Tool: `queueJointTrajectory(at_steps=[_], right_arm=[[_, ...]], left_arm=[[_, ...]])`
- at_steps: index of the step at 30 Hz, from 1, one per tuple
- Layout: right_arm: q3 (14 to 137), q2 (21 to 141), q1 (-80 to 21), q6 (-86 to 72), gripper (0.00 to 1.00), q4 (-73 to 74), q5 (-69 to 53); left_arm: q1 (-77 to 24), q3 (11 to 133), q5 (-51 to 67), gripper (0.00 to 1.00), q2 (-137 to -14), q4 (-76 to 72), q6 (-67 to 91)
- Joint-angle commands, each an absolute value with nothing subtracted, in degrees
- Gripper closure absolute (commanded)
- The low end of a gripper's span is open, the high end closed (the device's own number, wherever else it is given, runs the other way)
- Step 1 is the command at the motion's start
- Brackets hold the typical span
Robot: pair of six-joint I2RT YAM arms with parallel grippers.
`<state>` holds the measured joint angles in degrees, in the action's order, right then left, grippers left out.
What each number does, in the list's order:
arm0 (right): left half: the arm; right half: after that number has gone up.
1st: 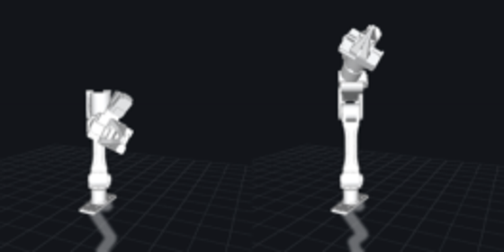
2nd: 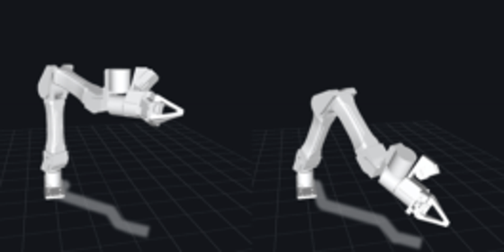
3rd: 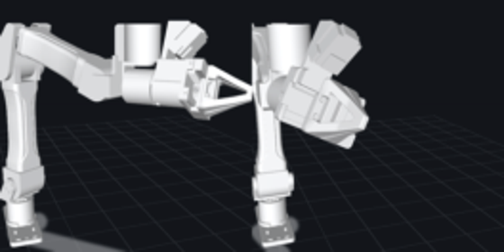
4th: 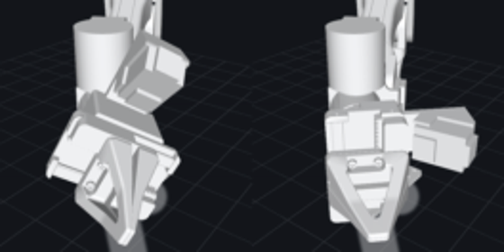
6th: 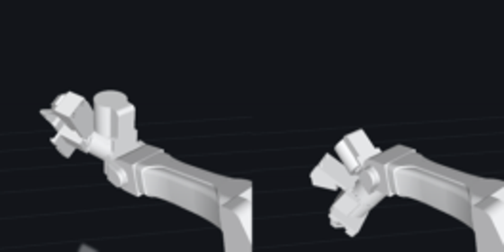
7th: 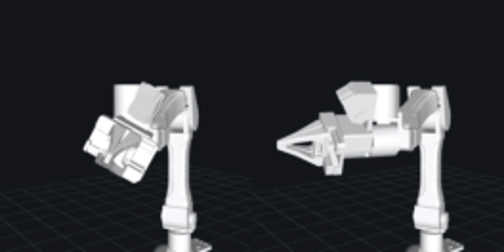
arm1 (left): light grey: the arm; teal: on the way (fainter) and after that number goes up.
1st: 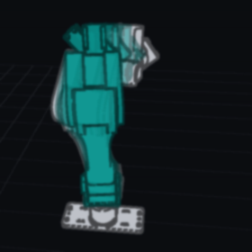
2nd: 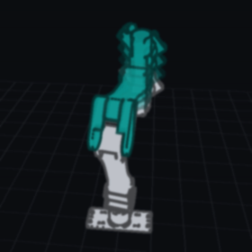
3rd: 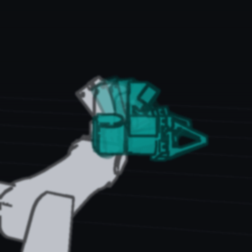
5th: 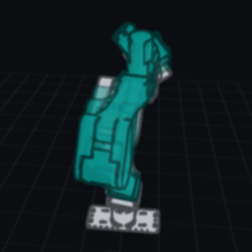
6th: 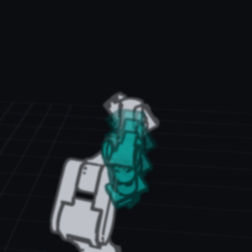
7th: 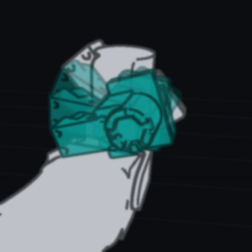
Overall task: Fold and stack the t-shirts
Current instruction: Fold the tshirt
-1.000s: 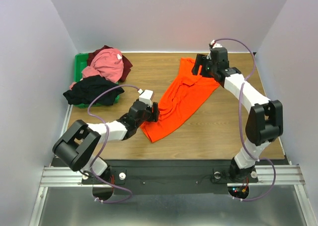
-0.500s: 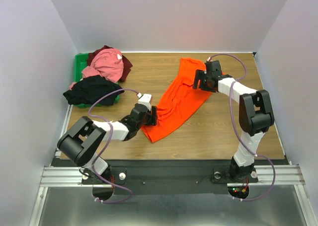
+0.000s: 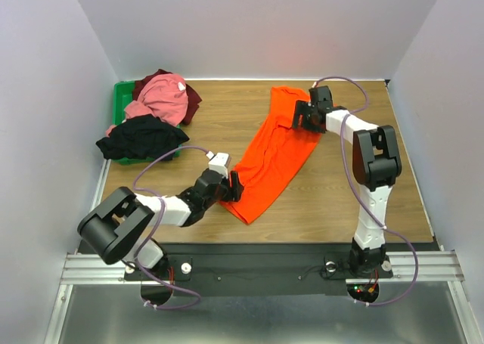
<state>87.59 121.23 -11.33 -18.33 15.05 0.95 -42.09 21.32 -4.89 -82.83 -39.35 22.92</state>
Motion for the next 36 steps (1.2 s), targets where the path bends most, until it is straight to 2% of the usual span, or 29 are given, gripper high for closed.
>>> queueJointTrajectory(at_steps=[1,7,12,17,23,26,28,32,36], right_arm=[[92.4,125.8,-11.4,-16.3,0.16,18.4,-2.6],[99.9,131.2,-11.4,-13.5,0.16,20.6,-7.4],[106.9,137.0,-12.0,-11.6,0.16,22.1,-15.9],[116.4,142.8,-16.0,-7.9,0.16,25.9,-18.2],[118.4,142.5,-17.3,-7.5,0.15,26.5,-19.6],[116.6,139.8,-17.8,-6.0,0.15,26.4,-19.2],[113.4,134.8,-18.2,-5.6,0.1,26.0,-18.3],[103.2,121.7,-18.9,-6.2,0.07,21.5,-16.6],[94.7,110.0,-19.2,-9.5,0.07,21.3,-8.8]], left_arm=[[-44.0,17.7,-4.0,0.3,-79.6,-39.4,26.6],[-44.9,15.5,-2.8,0.28,-76.0,-40.4,28.1],[-45.0,15.2,-0.8,0.26,-76.9,-42.0,28.2],[-45.0,14.7,-0.4,0.24,-76.5,-42.8,28.1],[-45.0,14.0,1.4,0.24,-75.9,-43.9,27.8],[-44.9,13.5,1.1,0.23,-74.6,-44.4,27.9],[-45.0,13.4,0.4,0.23,-72.7,-43.5,27.7],[-45.3,12.7,-3.3,0.22,-62.1,-40.3,27.2],[-45.5,11.3,-9.9,0.2,-50.0,-36.3,28.0]])
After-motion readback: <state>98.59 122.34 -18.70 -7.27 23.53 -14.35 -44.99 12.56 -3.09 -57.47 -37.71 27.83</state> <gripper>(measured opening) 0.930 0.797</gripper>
